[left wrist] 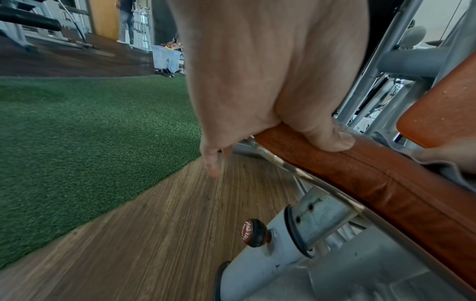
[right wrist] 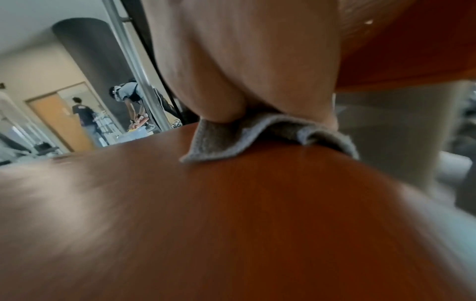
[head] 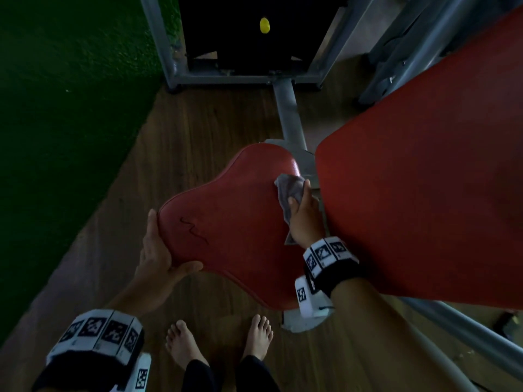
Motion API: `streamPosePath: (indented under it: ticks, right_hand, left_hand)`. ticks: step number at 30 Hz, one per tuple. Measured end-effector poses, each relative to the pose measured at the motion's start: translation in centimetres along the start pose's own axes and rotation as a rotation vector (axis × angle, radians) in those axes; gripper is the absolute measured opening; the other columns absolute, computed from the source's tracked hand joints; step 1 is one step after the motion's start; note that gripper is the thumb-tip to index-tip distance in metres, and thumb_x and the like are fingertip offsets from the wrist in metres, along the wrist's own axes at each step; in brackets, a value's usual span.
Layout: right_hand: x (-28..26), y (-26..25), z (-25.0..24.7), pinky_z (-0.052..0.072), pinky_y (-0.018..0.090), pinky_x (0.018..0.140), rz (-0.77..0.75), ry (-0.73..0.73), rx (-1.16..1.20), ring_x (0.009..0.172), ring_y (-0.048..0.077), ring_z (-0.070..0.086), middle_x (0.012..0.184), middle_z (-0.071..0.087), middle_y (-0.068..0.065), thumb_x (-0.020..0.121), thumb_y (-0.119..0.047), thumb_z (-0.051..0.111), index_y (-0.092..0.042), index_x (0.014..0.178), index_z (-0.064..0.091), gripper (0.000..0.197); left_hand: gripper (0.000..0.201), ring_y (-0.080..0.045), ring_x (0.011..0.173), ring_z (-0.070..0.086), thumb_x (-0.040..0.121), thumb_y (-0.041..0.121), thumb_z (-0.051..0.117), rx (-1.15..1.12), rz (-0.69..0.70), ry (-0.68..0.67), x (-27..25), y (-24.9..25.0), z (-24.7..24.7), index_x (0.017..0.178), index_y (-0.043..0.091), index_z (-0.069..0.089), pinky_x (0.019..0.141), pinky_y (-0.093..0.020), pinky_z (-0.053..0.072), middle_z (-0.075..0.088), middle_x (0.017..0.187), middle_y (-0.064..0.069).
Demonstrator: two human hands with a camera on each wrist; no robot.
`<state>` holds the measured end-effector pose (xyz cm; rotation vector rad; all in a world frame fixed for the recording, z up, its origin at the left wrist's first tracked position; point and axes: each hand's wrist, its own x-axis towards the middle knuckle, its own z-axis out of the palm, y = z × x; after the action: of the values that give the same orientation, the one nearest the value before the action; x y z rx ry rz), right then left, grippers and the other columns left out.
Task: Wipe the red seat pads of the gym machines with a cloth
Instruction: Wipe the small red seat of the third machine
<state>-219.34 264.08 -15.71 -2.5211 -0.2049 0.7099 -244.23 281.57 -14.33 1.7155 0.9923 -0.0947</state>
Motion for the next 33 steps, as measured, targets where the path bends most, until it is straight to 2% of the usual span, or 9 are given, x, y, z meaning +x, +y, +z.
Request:
streamPosePath:
  ticks: [3, 6, 10, 12, 16, 21, 26, 29, 33]
  right_hand:
    - [0.2, 0.0, 0.2, 0.032, 0.046, 0.109, 0.016, -0.025, 0.033, 0.134, 0.027, 0.038, 0.150, 0.032, 0.009, 0.101, -0.042, 0.035, -0.032, 0.153, 0.005, 0.061]
    - [-3.0, 1.7, 0.5, 0.035, 0.043, 0.105, -0.009, 0.022, 0.014, 0.130, 0.029, 0.041, 0.147, 0.036, 0.013, 0.101, -0.039, 0.037, -0.027, 0.154, 0.008, 0.062]
    - [-9.5, 5.8, 1.1, 0.036, 0.044, 0.103, 0.009, 0.076, 0.075, 0.135, 0.031, 0.036, 0.153, 0.031, 0.011, 0.100, -0.037, 0.039, -0.026, 0.154, 0.008, 0.063]
    - [-11.2, 7.1, 1.4, 0.036, 0.039, 0.099, 0.033, 0.078, 0.116, 0.133, 0.030, 0.038, 0.151, 0.032, 0.011, 0.100, -0.034, 0.040, -0.025, 0.154, 0.009, 0.062]
    - [-8.8, 6.9, 1.3, 0.036, 0.045, 0.107, 0.034, 0.062, 0.151, 0.136, 0.028, 0.037, 0.153, 0.032, 0.009, 0.101, -0.037, 0.038, -0.027, 0.154, 0.009, 0.061]
    - [-6.1, 5.4, 0.7, 0.028, 0.035, 0.109, -0.021, 0.022, 0.227, 0.141, 0.023, 0.031, 0.156, 0.028, 0.005, 0.102, -0.033, 0.039, -0.025, 0.154, 0.009, 0.061]
    - [-12.0, 6.8, 1.9, 0.039, 0.045, 0.101, 0.021, 0.151, 0.116, 0.133, 0.030, 0.038, 0.151, 0.031, 0.011, 0.101, -0.037, 0.037, -0.024, 0.154, 0.011, 0.060]
    - [-13.6, 6.9, 2.2, 0.039, 0.045, 0.102, 0.052, 0.166, 0.164, 0.131, 0.032, 0.037, 0.153, 0.027, 0.010, 0.102, -0.036, 0.035, -0.024, 0.154, 0.009, 0.060]
    - [-10.3, 6.4, 1.4, 0.036, 0.044, 0.103, 0.070, 0.122, 0.165, 0.134, 0.033, 0.036, 0.153, 0.028, 0.013, 0.102, -0.035, 0.036, -0.020, 0.154, 0.011, 0.060]
  left_hand:
    - [0.141, -0.021, 0.145, 0.009, 0.042, 0.067, 0.075, 0.022, -0.004, -0.014, 0.0, -0.1, -0.1, 0.137, 0.050, -0.027, 0.116, -0.052, 0.019, -0.001, 0.158, 0.005]
    - [0.144, -0.021, 0.144, 0.007, 0.042, 0.063, 0.077, 0.030, -0.008, 0.006, 0.0, -0.2, 0.1, 0.141, 0.044, -0.026, 0.115, -0.049, 0.018, -0.003, 0.159, 0.005]
    - [0.145, -0.024, 0.146, 0.008, 0.055, 0.031, 0.091, 0.064, 0.010, 0.046, 0.5, -0.6, 0.4, 0.148, 0.031, -0.021, 0.116, -0.050, 0.019, -0.002, 0.159, -0.003]
    - [0.144, -0.023, 0.145, 0.009, 0.055, 0.020, 0.091, 0.056, 0.017, 0.067, 0.8, -0.7, 0.4, 0.149, 0.027, -0.018, 0.116, -0.052, 0.021, 0.000, 0.159, -0.005]
    - [0.145, -0.024, 0.145, 0.010, 0.053, 0.027, 0.091, 0.035, 0.023, 0.053, 1.0, -0.9, 0.3, 0.147, 0.032, -0.020, 0.114, -0.053, 0.024, -0.001, 0.159, -0.003]
    - [0.141, -0.023, 0.144, 0.013, 0.043, 0.051, 0.086, 0.000, 0.023, 0.040, 0.6, -0.7, 0.2, 0.133, 0.057, -0.022, 0.112, -0.055, 0.027, 0.001, 0.158, 0.003]
    - [0.139, -0.024, 0.144, 0.012, 0.060, 0.023, 0.089, 0.013, 0.057, 0.069, 0.8, -0.6, 0.4, 0.148, 0.032, -0.019, 0.115, -0.052, 0.023, 0.003, 0.159, -0.003]
    - [0.136, -0.020, 0.144, 0.011, 0.063, 0.023, 0.086, -0.007, 0.093, 0.058, 0.5, -0.5, 0.3, 0.148, 0.029, -0.020, 0.116, -0.048, 0.022, 0.001, 0.159, -0.001]
    - [0.136, -0.018, 0.144, 0.012, 0.063, 0.023, 0.087, -0.020, 0.082, 0.045, 0.7, -0.4, 0.4, 0.147, 0.033, -0.020, 0.114, -0.048, 0.025, 0.001, 0.159, -0.002]
